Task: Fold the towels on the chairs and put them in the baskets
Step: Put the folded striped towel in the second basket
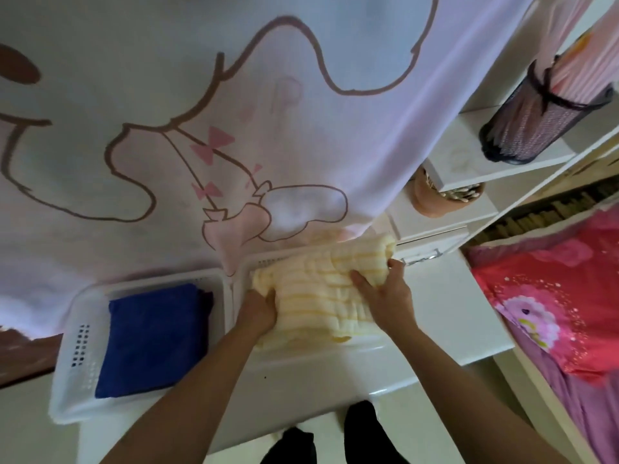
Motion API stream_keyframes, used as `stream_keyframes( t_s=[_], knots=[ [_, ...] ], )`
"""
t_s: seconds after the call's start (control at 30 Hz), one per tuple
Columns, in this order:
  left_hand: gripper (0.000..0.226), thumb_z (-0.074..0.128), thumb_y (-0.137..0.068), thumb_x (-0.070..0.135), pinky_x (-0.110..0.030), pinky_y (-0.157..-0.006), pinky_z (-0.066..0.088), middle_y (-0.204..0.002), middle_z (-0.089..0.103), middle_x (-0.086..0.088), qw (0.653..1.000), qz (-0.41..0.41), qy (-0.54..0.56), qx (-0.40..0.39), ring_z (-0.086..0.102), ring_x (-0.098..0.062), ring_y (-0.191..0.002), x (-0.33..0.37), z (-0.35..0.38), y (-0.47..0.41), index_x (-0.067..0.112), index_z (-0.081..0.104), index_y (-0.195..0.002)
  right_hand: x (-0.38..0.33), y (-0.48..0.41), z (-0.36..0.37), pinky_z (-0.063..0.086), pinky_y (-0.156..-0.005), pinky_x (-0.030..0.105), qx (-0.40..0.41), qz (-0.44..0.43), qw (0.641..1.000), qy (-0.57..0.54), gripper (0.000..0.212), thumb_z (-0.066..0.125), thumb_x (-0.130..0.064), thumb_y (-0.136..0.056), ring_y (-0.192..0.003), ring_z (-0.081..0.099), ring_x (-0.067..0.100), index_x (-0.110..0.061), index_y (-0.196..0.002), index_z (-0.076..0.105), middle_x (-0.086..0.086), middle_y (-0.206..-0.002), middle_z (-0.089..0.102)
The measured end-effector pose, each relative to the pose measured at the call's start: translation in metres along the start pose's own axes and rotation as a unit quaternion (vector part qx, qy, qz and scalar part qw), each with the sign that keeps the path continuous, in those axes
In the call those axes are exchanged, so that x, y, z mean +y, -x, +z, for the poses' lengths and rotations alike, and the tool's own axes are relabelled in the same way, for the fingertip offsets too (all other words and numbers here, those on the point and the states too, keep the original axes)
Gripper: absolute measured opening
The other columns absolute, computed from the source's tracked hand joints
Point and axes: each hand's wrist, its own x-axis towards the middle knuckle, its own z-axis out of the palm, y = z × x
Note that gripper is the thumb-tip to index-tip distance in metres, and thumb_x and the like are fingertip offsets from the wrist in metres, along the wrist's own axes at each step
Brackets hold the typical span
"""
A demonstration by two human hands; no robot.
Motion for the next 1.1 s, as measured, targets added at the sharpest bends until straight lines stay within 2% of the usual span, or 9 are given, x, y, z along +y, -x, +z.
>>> stream_keyframes(
  t_s=[0.1,0.23,0.37,0.47,0.63,0.87,0.97,1.03,1.1],
  knots=[
    [0.040,0.037,-0.102,0.032,-0.040,-0.095,0.048,-0.129,0.056,-0.021,0.991,0.018,-0.130,-0.001,0.057,-0.033,-0.108,-0.001,-0.008,0.003,0.002,0.049,-0.127,0.000,-0.015,0.010,0.046,-0.092,0.039,-0.022,-0.006,1.000,0.006,0.068,0.071,-0.054,-0.084,-0.113,0.058,0.032,-0.012,-0.131,0.043,0.008,-0.122,0.061],
    [0.075,0.043,-0.099,0.040,-0.047,-0.107,0.038,-0.160,0.002,-0.020,0.920,0.072,-0.380,0.056,0.025,-0.041,-0.140,0.011,-0.017,0.014,0.018,0.000,-0.156,0.001,-0.025,0.015,0.042,-0.096,0.039,-0.040,0.000,0.998,0.052,0.075,0.065,-0.063,-0.083,-0.118,0.054,0.031,-0.014,-0.137,0.045,0.009,-0.125,0.055],
    [0.084,0.047,-0.094,0.046,-0.044,-0.094,0.049,-0.158,0.013,-0.015,0.936,0.069,-0.343,-0.036,0.049,-0.034,-0.122,-0.003,-0.019,0.007,0.043,-0.015,-0.151,-0.003,-0.025,0.023,0.042,-0.096,0.041,-0.044,0.031,0.995,0.080,0.069,0.059,-0.061,-0.088,-0.115,0.056,0.034,-0.013,-0.136,0.046,0.011,-0.121,0.060],
    [0.090,0.050,-0.088,0.051,-0.047,-0.096,0.046,-0.152,0.022,-0.011,0.915,0.063,-0.397,-0.020,0.043,-0.036,-0.125,-0.008,-0.019,0.002,0.043,-0.013,-0.152,-0.005,-0.022,0.029,0.047,-0.091,0.041,-0.090,0.064,0.992,0.064,0.053,0.050,-0.057,-0.090,-0.103,0.060,0.032,-0.013,-0.119,0.057,0.008,-0.105,0.067],
    [0.092,0.057,-0.086,0.037,-0.043,-0.092,0.049,-0.143,0.034,-0.016,0.950,0.115,-0.291,-0.011,0.054,-0.036,-0.109,-0.021,-0.018,0.000,0.033,-0.002,-0.156,-0.008,-0.026,0.038,0.047,-0.079,0.036,-0.145,0.121,0.982,0.028,0.042,0.043,-0.051,-0.093,-0.081,0.060,0.021,-0.015,-0.082,0.062,0.003,-0.083,0.064],
    [0.091,0.054,-0.096,0.027,-0.030,-0.066,0.044,-0.154,0.025,-0.014,0.960,0.174,-0.220,-0.010,0.055,-0.022,-0.075,-0.036,-0.015,0.007,0.037,-0.017,-0.152,0.014,-0.020,0.077,0.046,-0.086,0.035,-0.156,0.151,0.972,0.089,0.051,0.041,-0.051,-0.095,-0.097,0.061,0.032,-0.008,-0.097,0.067,0.013,-0.096,0.066],
    [0.080,0.045,-0.101,0.027,-0.037,-0.085,0.049,-0.156,0.022,-0.013,0.960,0.212,-0.184,0.000,0.056,-0.027,-0.102,-0.040,-0.015,0.014,0.047,-0.016,-0.148,0.016,-0.026,0.086,0.047,-0.085,0.035,-0.157,0.120,0.968,0.157,0.061,0.033,-0.053,-0.093,-0.104,0.063,0.035,-0.006,-0.106,0.069,0.017,-0.103,0.068],
    [0.066,0.035,-0.102,0.042,-0.044,-0.111,0.037,-0.161,0.012,-0.006,0.962,0.218,-0.161,0.025,0.031,-0.028,-0.140,-0.043,-0.015,0.022,0.052,-0.012,-0.148,0.014,-0.033,0.090,0.047,-0.088,0.037,-0.160,0.120,0.963,0.179,0.064,0.032,-0.055,-0.093,-0.107,0.062,0.036,-0.006,-0.112,0.067,0.018,-0.110,0.068],
    [0.061,0.026,-0.098,0.059,-0.048,-0.118,0.024,-0.163,0.000,-0.002,0.945,0.248,-0.206,0.050,0.008,-0.025,-0.150,-0.050,-0.016,0.027,0.051,-0.005,-0.150,0.010,-0.041,0.087,0.046,-0.087,0.037,-0.171,0.122,0.957,0.199,0.066,0.033,-0.058,-0.091,-0.108,0.062,0.035,-0.006,-0.115,0.066,0.017,-0.113,0.067]
  ],
)
